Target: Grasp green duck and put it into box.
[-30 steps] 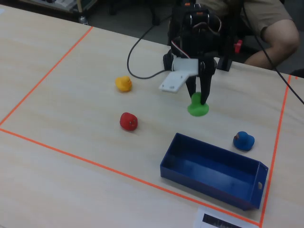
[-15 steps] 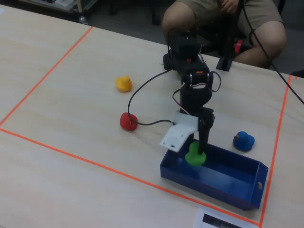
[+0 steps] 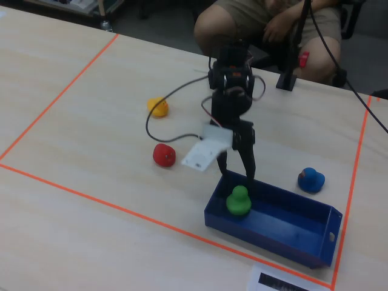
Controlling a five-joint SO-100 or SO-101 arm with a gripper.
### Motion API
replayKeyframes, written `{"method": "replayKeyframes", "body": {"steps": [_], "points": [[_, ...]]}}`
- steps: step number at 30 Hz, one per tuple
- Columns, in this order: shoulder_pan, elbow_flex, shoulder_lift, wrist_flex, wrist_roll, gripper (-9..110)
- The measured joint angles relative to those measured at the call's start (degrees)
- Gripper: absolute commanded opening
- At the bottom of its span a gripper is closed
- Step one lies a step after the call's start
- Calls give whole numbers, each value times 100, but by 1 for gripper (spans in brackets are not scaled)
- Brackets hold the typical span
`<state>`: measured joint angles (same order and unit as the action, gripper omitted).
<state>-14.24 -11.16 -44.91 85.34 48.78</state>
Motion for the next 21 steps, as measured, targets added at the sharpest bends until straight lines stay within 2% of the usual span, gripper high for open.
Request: {"method": "replayKeyframes", "body": {"steps": [7, 13, 17, 21], "points": [[422, -2856, -4228, -343, 422, 0], [896, -6407, -7989, -791, 1397, 0], [984, -9132, -9826, -1362, 1696, 0], [984, -11637, -10960, -1986, 1758, 0]]}}
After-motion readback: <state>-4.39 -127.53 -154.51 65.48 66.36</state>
